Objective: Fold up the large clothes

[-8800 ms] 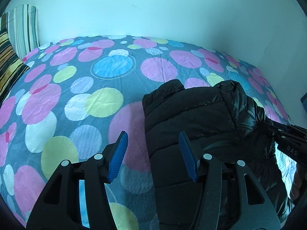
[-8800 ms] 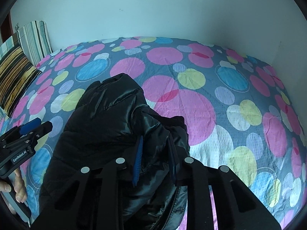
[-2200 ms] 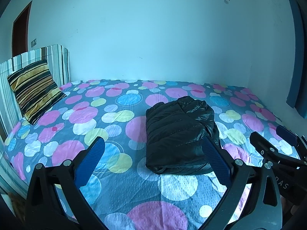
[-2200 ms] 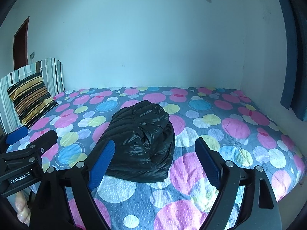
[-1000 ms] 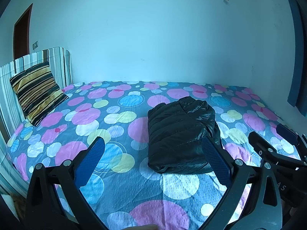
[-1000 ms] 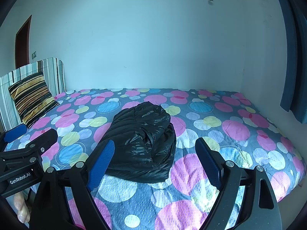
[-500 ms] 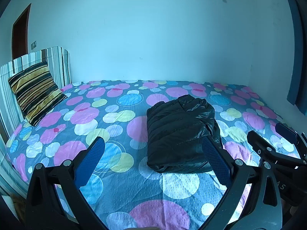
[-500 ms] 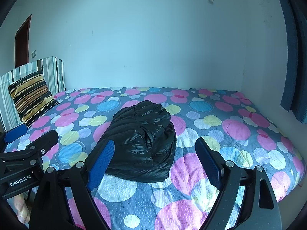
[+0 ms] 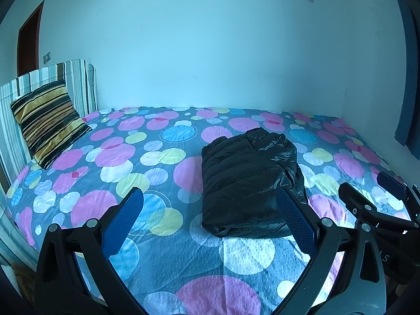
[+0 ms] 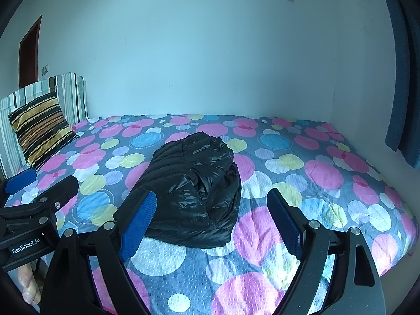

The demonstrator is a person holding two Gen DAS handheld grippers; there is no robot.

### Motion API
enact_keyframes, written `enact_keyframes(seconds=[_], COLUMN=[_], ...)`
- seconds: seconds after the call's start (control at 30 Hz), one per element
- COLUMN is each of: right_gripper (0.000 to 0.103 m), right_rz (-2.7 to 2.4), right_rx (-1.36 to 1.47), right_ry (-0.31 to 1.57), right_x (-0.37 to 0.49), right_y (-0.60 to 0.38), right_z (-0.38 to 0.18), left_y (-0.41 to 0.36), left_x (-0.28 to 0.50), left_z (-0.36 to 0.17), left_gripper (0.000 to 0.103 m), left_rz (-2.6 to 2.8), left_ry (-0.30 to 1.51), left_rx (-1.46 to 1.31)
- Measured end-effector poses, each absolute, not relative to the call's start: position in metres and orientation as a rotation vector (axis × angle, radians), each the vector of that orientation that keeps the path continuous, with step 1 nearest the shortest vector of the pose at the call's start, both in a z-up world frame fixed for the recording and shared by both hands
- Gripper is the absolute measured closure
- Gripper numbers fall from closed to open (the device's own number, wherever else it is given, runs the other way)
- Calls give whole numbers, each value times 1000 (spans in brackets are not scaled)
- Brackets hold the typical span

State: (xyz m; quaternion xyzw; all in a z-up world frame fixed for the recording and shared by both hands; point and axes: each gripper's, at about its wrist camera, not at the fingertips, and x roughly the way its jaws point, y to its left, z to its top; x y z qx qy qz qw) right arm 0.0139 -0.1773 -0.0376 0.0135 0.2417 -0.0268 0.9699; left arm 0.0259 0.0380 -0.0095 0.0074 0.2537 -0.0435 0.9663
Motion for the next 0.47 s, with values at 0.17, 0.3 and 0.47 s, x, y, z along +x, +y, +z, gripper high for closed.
enact_keyframes(seconds=[0.17,0.3,0.47], right_gripper=[18,18,18], right_rz=[-54,-57,-68], right_rx=[26,25,27], right_ry=[502,514,530], right_x=[19,23,33], right_y=[-179,-181,-187], right_z=[-42,-46,-52], left_y=[42,44,47], left_x=[34,43,64], left_z=[-13,-16,-32], left_gripper=[2,2,2], left_rz=[-82,-68,-67], left_ry=[524,520,568], left_rx=[1,-2,17])
